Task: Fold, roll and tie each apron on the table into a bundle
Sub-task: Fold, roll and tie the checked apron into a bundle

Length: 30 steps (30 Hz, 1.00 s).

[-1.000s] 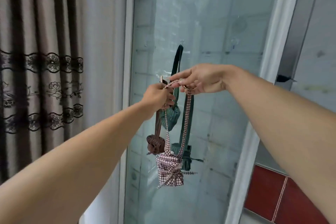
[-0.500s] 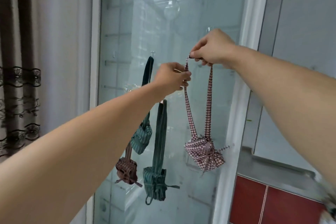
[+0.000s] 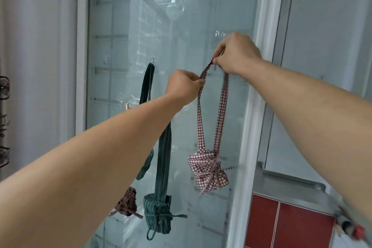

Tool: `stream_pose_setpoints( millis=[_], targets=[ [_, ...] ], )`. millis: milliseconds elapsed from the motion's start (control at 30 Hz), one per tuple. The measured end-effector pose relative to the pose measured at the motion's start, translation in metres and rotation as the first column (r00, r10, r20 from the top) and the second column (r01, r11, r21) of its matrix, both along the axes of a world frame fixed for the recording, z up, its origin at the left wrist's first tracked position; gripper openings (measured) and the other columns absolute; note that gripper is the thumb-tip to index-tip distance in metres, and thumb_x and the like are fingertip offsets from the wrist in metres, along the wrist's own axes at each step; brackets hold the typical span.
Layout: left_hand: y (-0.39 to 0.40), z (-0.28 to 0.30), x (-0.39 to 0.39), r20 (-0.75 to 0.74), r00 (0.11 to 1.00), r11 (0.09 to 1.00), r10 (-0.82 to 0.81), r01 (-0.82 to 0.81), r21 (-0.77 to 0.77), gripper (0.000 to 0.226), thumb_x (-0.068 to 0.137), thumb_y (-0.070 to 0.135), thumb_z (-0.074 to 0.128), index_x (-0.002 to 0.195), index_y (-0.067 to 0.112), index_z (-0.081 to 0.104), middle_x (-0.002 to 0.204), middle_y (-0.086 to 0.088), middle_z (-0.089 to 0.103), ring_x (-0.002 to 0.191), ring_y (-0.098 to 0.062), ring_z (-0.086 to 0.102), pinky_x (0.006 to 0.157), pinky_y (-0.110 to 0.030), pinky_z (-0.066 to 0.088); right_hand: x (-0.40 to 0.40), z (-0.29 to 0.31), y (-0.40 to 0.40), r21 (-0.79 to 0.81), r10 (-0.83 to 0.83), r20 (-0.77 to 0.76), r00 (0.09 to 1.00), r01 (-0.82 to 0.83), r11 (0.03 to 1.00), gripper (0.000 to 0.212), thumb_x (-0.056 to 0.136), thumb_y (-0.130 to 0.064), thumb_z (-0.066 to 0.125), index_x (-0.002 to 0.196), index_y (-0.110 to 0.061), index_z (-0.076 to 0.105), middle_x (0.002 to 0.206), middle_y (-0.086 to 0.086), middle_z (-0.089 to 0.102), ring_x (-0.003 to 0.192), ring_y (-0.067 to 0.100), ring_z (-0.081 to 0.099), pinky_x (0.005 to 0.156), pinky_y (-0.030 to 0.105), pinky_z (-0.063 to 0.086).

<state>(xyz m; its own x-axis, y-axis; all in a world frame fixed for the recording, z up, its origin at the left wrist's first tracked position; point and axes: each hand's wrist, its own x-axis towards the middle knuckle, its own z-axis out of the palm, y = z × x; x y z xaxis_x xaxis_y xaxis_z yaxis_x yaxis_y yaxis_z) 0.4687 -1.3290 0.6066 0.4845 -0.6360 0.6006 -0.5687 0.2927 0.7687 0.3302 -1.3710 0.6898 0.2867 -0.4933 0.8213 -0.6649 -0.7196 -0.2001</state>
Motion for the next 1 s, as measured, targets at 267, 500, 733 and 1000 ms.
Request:
stream_pose_setpoints(
  millis=[267, 500, 733, 1000],
  targets=[
    [0.000, -0.001, -0.003, 0.113, 0.993, 0.999, 0.013, -0.019, 0.051, 0.016, 0.089, 0.032, 0.076, 0.075, 0.028, 0.071, 0.081, 0.004, 0.073, 0.074, -0.017, 0.066, 0.083, -0.043, 0.061, -0.002, 0.003, 0.007, 0.052, -0.089, -0.067, 0.994, 0.092, 0.994, 0.014, 0.075, -0.027, 0.090, 0.076, -0.028, 0.076, 0.084, -0.010, 0.071, 0.084, 0.018, 0.066, 0.054, 0.023, 0.034],
    [-0.001, -0.002, -0.001, 0.160, 0.987, 0.997, 0.004, -0.017, 0.079, 0.017, 0.087, 0.035, 0.079, 0.073, 0.032, 0.069, 0.079, 0.006, 0.072, 0.074, -0.015, 0.066, 0.079, -0.040, 0.062, -0.003, 0.011, 0.013, 0.067, -0.110, -0.147, 0.983, 0.120, 0.990, 0.010, 0.080, -0.017, 0.087, 0.082, -0.026, 0.081, 0.078, -0.012, 0.069, 0.085, 0.017, 0.068, 0.066, 0.026, 0.044],
    [0.006, -0.008, -0.005, 0.132, 0.991, 0.993, -0.029, 0.013, 0.121, 0.013, 0.081, 0.036, 0.084, 0.086, 0.025, 0.080, 0.072, 0.009, 0.072, 0.066, -0.004, 0.066, 0.057, -0.024, 0.053, 0.004, 0.018, 0.024, 0.040, -0.228, -0.349, 0.909, 0.257, 0.966, 0.043, 0.073, -0.025, 0.091, 0.113, -0.019, 0.075, 0.109, 0.001, 0.073, 0.101, 0.025, 0.069, 0.080, 0.033, 0.054],
    [0.006, -0.019, -0.009, 0.145, 0.985, 0.986, -0.090, 0.067, 0.154, 0.029, 0.072, 0.052, 0.085, 0.082, 0.027, 0.075, 0.087, 0.000, 0.078, 0.085, -0.015, 0.075, 0.076, -0.035, 0.064, 0.002, 0.008, 0.025, -0.037, -0.215, -0.364, 0.906, 0.217, 0.976, 0.058, 0.072, -0.043, 0.090, 0.119, -0.017, 0.068, 0.121, 0.005, 0.066, 0.103, 0.031, 0.066, 0.086, 0.040, 0.055]
  ],
)
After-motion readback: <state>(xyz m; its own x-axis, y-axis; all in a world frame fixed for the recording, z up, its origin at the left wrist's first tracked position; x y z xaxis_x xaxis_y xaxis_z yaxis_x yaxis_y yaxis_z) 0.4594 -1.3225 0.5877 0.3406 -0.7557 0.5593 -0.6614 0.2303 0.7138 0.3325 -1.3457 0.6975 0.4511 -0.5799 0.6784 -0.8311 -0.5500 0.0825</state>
